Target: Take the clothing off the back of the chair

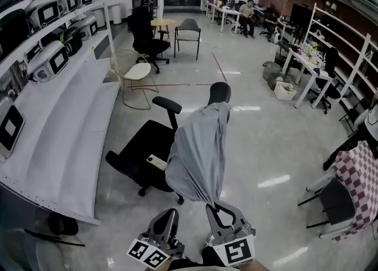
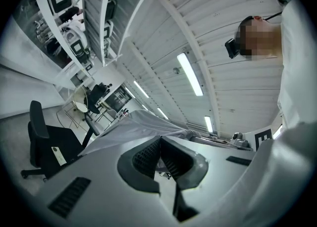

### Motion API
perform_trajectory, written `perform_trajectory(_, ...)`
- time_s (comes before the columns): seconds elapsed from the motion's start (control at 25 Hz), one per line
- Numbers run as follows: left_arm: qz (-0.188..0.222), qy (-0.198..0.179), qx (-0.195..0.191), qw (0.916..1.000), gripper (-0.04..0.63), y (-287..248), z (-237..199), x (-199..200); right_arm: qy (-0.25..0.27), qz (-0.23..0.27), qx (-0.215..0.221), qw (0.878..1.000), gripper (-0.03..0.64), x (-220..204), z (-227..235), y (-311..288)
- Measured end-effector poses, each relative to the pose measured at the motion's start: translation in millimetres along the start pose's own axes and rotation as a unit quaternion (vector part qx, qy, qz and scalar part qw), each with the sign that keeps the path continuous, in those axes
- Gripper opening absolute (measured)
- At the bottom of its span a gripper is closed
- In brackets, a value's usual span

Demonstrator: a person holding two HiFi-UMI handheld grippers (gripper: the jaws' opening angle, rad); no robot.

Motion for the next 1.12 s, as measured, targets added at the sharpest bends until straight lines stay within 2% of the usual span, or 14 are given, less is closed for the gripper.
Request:
perform_trajectory(0.64, 0.030, -0.025, 0.057, 0.9976, 0.009, 15, 71, -47, -0.014, 0.063, 0.074, 0.995, 0.035, -5, 17, 77)
perform_trajectory(0.88, 0.036, -0.032, 0.067, 0.9966, 0.009, 18, 90, -64, -0.018, 0.079, 0.087, 0.993, 0.035, -11, 25, 102)
perform_trajectory(1.12, 0.042, -0.032, 0.093, 0.9943, 0.009, 30, 102, -81, -0.031, 0.108, 0.107, 0.988, 0.035, -4, 29, 122)
Point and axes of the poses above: the fingertips, and each gripper's own axes: y backward along the fingers, z to its right, x out of its top, the point moved 1 cm from there along y, backward along the fingers, and after that the axes turned 4 degrees about y, right-handed, at the moved point
